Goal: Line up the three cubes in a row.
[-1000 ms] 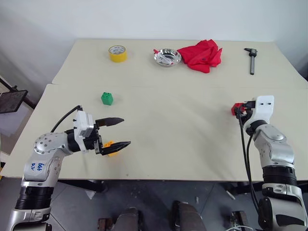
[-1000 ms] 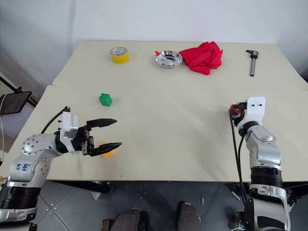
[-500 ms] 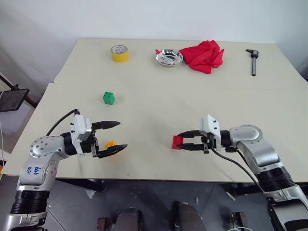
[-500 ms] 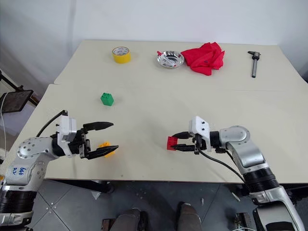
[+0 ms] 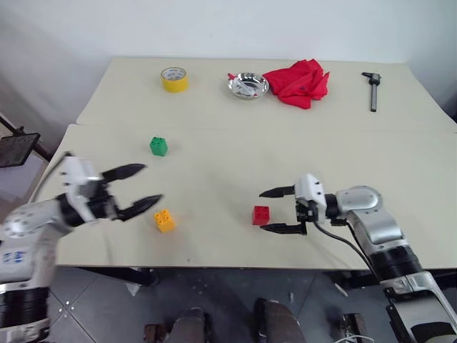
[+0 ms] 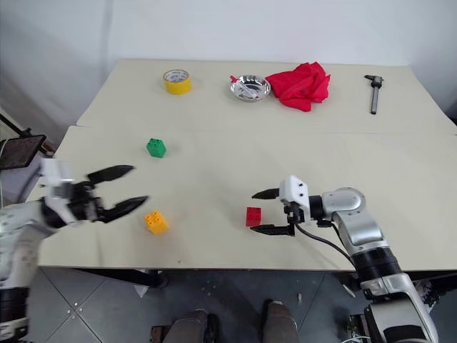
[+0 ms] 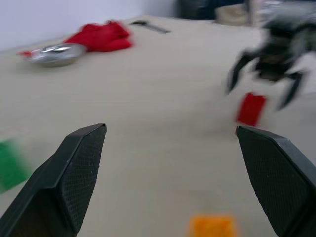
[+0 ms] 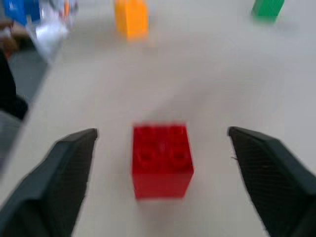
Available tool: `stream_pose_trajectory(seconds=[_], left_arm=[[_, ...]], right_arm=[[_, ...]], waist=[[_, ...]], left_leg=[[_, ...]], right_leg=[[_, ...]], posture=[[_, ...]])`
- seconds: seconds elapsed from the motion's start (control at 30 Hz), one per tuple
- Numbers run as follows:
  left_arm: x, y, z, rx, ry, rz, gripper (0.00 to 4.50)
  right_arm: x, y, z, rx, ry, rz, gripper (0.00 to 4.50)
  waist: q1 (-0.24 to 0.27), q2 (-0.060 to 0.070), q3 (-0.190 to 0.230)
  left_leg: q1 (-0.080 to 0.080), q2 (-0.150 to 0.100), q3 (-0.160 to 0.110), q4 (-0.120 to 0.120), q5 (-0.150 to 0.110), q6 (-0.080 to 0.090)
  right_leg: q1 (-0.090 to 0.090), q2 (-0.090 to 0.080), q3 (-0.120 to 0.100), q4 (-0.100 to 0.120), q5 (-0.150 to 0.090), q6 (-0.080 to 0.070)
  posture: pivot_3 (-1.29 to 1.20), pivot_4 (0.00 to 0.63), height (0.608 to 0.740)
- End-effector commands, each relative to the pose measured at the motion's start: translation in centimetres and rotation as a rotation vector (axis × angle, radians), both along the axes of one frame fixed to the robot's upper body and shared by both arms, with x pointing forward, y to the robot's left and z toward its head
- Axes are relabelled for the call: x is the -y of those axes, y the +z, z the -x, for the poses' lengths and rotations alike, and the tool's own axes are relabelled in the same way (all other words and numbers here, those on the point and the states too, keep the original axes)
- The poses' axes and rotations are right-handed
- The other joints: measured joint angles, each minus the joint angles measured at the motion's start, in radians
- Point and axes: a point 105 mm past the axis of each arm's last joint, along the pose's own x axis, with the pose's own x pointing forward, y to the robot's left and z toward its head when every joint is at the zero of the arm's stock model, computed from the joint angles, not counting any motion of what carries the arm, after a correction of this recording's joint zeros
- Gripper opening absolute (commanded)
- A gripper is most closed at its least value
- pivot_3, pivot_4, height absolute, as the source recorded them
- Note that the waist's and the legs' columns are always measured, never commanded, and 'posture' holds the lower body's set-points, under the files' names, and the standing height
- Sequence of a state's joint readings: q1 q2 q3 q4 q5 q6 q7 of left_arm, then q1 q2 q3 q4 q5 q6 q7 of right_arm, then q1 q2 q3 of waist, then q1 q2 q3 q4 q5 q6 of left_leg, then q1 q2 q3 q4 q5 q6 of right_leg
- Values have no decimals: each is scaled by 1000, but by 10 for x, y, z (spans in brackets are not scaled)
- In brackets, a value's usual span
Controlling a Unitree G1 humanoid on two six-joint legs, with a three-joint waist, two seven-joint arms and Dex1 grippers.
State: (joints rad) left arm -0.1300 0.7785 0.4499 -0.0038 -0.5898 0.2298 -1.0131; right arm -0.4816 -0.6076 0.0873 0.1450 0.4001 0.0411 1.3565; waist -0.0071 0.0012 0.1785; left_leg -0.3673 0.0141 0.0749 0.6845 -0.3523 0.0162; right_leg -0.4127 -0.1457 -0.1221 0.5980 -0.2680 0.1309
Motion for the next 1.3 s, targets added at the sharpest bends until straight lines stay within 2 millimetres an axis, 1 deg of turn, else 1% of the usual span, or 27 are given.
stream_pose_trajectory(seconds=[0.03, 0.1, 0.13, 0.17, 0.2, 0.27, 0.33, 0.4, 0.5, 0.57, 0.6, 0.67, 0.73, 0.8, 0.87, 0.93, 1.0, 1.07, 1.1, 1.17, 1.27, 1.3], left_arm=[[-43, -17, 9, -43, 163, -13, 4500], [-73, -29, 15, -57, 310, 29, 4500], [-85, -36, 20, -59, 380, 36, 4500], [-95, -41, 25, -56, 452, 63, 4500], [-101, -44, 29, -44, 508, 76, 4500], [-102, -45, 35, -2, 564, 136, 4500], [-98, -46, 39, 27, 578, 179, 4500], [-79, -44, 35, 39, 548, 173, 4500], [-50, -38, 19, 54, 474, 160, 4500], [-36, -32, 3, 48, 443, 176, 4500], [-33, -31, -3, 42, 441, 172, 4500], [-17, -27, -36, 27, 440, 147, 4500], [-8, -24, -67, 3, 483, 127, 4500], [1, -17, -94, 1, 514, 142, 4500], [17, -17, -116, -22, 501, 147, 4500], [25, -20, -131, -35, 507, 116, 4500], [31, -22, -143, -59, 512, 124, 4500], [39, -27, -151, -76, 504, 88, 4500], [37, -31, -155, -92, 528, 80, 4500], [31, -30, -161, -81, 589, 84, 4500], [29, -28, -163, -65, 598, 103, 3935], [30, -27, -163, -61, 593, 114, 3665]], right_arm=[[5, 25, 11, 84, 23, -123, 4455], [9, 29, 7, 116, -34, -195, 4455], [14, 34, 1, 153, -103, -254, 4455], [22, 38, -6, 168, -182, -331, 4455], [29, 39, -12, 168, -263, -383, 4455], [44, 34, -20, 189, -383, -408, 4455], [53, 33, -22, 257, -452, -416, 4455], [60, 33, -23, 274, -511, -437, 4455], [59, 28, -14, 259, -511, -429, 4455], [58, 27, -10, 252, -502, -418, 4455], [57, 26, -9, 251, -499, -413, 4455], [54, 25, -6, 227, -468, -393, 4455], [47, 25, -2, 200, -428, -381, 4455], [40, 26, 2, 179, -395, -374, 4455], [34, 27, 5, 168, -374, -375, 4455], [30, 28, 9, 161, -358, -372, 4455], [26, 29, 11, 160, -352, -372, 4455], [23, 31, 13, 161, -351, -376, 4455], [22, 32, 15, 161, -350, -378, 4455], [21, 32, 18, 160, -351, -377, 4455], [23, 32, 19, 159, -367, -377, 4500], [24, 32, 19, 159, -371, -376, 4500]], waist=[[1, 0, 0], [2, -1, 0], [2, -1, 0], [2, -1, 0], [2, -1, 0], [8, -1, 0], [10, -2, 0], [10, -2, -1], [9, -2, -1], [9, -2, -1], [7, -2, -1], [8, -2, -1], [10, -2, -1], [10, -3, -1], [10, -3, -1], [5, -3, -1], [2, -3, -1], [3, -3, -1], [4, -3, -1], [7, -4, -1], [7, -4, -1], [8, -4, -1]], left_leg=[[0, 0, 0, 0, 0, 0], [0, 0, 3, 0, 0, 0], [0, 0, 4, 0, 0, 0], [0, 0, 3, 0, 0, 0], [0, 1, 3, 0, 0, 0], [0, 2, -1, 0, 0, 0], [0, 1, -4, 0, -1, 2], [0, 1, -5, 0, -1, 2], [0, 1, -6, 0, -1, 1], [0, 1, -5, 0, 0, 1], [1, 1, -5, 0, 0, 1], [1, 0, -4, 0, 0, 1], [1, -3, -4, 1, 1, 1], [1, -3, -4, 1, 1, 1], [1, -4, -4, 1, 1, 1], [1, -4, -2, 1, 1, 1], [1, -4, 4, 0, 1, 1], [0, -3, 5, 0, 0, 1], [0, -2, 5, 0, 1, 1], [0, -3, 5, 0, 1, 1], [0, -3, 5, 1, 1, 1], [-1, -3, 5, 1, 1, 1]], right_leg=[[0, 0, 0, 0, 0, 0], [1, 0, 0, 0, 0, 0], [1, 0, 0, 0, 0, 0], [1, 0, 0, 0, 0, 0], [0, -1, 0, 0, 0, 0], [0, -3, 0, 1, 0, 0], [0, -5, 0, 2, 1, 2], [0, -5, 0, 2, 1, 2], [1, -4, 0, 3, 1, 2], [1, -4, 0, 4, 1, 2], [1, -4, 0, 4, 1, 2], [1, -4, 0, 4, 1, 2], [1, -3, 0, 4, 1, 2], [1, -3, 0, 4, 1, 2], [1, -3, 0, 5, 1, 2], [1, -2, -2, 4, 2, 2], [0, -2, -4, 4, 2, 2], [0, -2, -4, 4, 2, 2], [0, -1, -5, 4, 2, 2], [0, -1, -5, 4, 2, 2], [0, -2, -5, 4, 2, 2], [0, -2, -5, 4, 2, 2]], posture=[[0, 150, 740], [0, 150, 740], [0, 150, 740], [0, 150, 740], [0, 150, 740], [0, 150, 740], [0, 150, 740], [0, 150, 740], [0, 150, 740], [0, 150, 740], [0, 150, 740], [0, 150, 740], [0, 150, 740], [0, 150, 740], [0, 150, 740], [0, 150, 740], [0, 150, 740], [0, 150, 740], [0, 150, 740], [0, 150, 740], [0, 150, 740], [0, 150, 740]])
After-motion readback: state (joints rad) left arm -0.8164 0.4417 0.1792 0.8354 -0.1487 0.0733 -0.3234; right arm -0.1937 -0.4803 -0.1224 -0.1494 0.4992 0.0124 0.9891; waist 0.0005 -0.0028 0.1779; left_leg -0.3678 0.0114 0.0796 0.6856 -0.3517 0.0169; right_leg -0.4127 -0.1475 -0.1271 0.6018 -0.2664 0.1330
